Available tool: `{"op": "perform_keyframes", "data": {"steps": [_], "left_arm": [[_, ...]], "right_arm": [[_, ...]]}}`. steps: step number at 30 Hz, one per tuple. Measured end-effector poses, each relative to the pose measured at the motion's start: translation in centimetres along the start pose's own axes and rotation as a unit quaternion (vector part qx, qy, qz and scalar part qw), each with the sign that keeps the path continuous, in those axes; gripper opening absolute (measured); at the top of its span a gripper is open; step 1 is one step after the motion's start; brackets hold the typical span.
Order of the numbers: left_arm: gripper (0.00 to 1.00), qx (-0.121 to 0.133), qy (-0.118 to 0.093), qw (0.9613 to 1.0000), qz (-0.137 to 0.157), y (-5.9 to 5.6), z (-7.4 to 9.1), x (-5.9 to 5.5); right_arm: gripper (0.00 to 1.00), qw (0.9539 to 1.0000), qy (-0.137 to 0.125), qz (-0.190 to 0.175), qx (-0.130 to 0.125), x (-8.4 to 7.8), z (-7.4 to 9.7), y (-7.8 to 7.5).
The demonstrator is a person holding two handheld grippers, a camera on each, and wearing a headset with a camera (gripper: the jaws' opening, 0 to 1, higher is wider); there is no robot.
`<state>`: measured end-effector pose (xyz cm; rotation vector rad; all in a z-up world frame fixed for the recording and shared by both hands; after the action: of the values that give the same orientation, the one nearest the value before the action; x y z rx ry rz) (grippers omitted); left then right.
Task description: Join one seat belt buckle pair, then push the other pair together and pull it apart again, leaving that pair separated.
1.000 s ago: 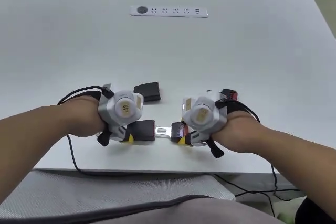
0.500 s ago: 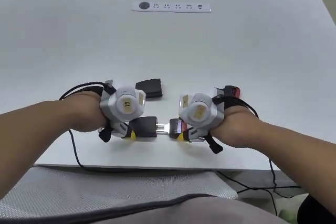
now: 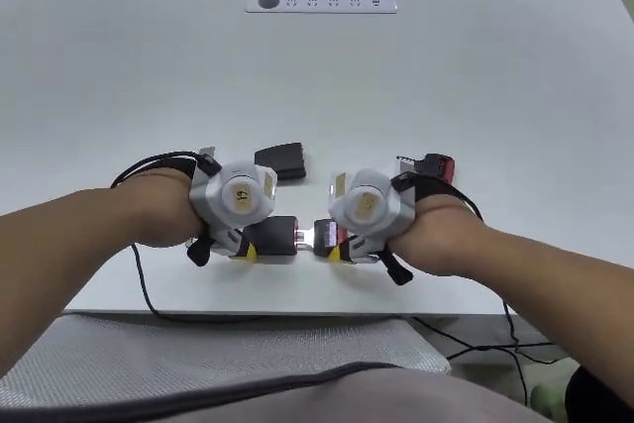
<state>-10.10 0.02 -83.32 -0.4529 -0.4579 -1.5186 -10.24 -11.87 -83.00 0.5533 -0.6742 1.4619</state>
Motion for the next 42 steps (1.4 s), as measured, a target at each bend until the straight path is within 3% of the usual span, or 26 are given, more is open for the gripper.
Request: {"op": "perform_keyframes", "data": {"steps": [13,18,22,23,24,26,32,42], "left_arm": [[0.31,-0.004,0.013,0.9999,-0.009,0.0,-0.1,0.1],[0.31,-0.005,0.0,1.0,-0.005,0.1,0.0,-0.2],[0.3,-0.006,-0.006,1.0,-0.005,0.1,0.0,-0.1],[0.3,-0.007,-0.004,0.9999,-0.007,0.1,0.0,-0.1],[0.3,-0.008,0.001,1.0,-0.005,0.1,-0.1,-0.1],[0.31,-0.009,0.007,0.9999,-0.012,0.2,-0.1,-0.1],[0.31,-0.005,0.012,0.9999,-0.009,0.3,-0.2,-0.1],[0.31,0.003,-0.015,0.9998,0.01,0.1,0.1,-0.5]], "right_arm": [[0.3,0.9997,0.01,0.018,0.015,0.9,-0.8,-0.1],[0.29,0.9997,0.011,0.01,0.019,0.9,-1.2,-0.3],[0.28,0.9993,0.025,0.019,0.021,1.4,-1.6,-0.2],[0.28,0.999,0.039,0.01,0.021,1.1,-1.6,0.0],[0.28,0.9982,0.032,0.042,0.028,1.3,-1.9,-0.3],[0.28,0.9991,0.029,0.014,0.027,1.1,-1.8,0.2],[0.29,0.9991,0.031,0.02,0.021,1.4,-1.4,-0.3],[0.29,0.9989,0.02,0.034,0.024,1.3,-1.2,-0.1]]}}
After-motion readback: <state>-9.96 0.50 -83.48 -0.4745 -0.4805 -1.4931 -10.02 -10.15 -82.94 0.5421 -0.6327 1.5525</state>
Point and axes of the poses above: the centre of the closed fingertips' face, and the gripper's own axes: z roughly backward along the fingers, y roughly to its left, x roughly out of its top, the point moved 4 cm from there along z, roughly backward along the fingers, and after that the axes turned 15 degrees about -y, right-handed, at the moved point
